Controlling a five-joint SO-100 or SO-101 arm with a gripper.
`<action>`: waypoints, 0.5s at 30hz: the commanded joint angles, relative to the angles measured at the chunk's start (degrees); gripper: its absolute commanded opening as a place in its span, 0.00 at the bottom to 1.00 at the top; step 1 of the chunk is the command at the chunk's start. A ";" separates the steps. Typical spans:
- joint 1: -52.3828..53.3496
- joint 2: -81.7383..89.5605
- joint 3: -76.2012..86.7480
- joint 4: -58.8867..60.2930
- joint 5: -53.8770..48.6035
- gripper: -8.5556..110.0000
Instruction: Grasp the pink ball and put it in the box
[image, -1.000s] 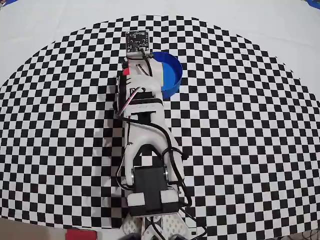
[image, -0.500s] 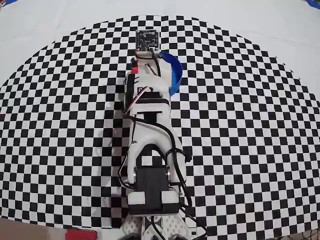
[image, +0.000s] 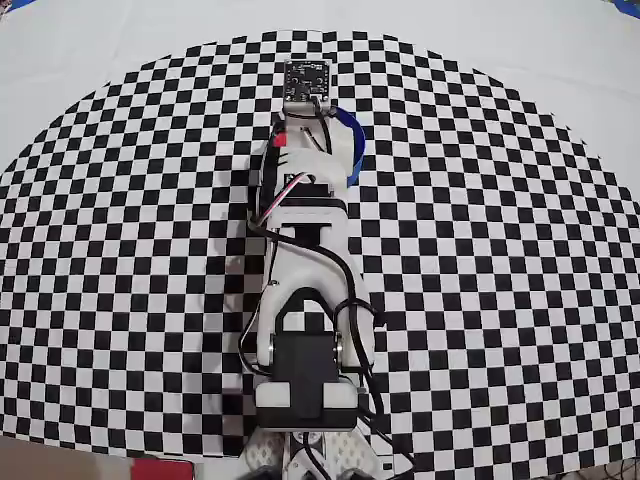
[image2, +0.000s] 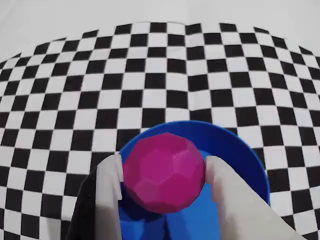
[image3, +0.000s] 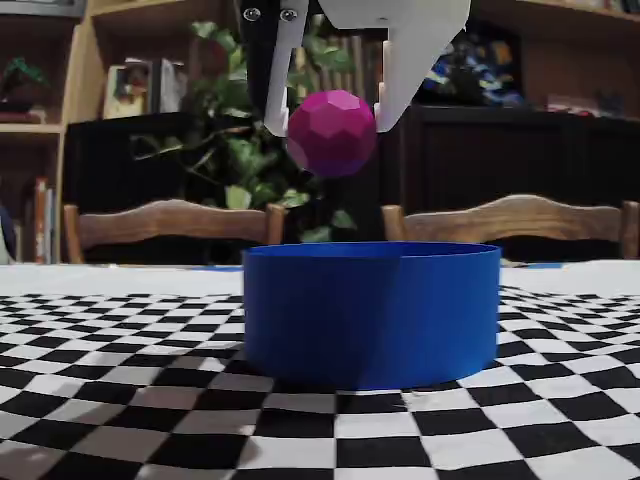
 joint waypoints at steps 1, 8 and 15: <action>0.26 3.52 -0.26 -0.62 -0.35 0.07; 1.14 2.46 -0.26 -0.62 -0.35 0.07; 1.93 1.41 -0.26 -0.62 -0.35 0.07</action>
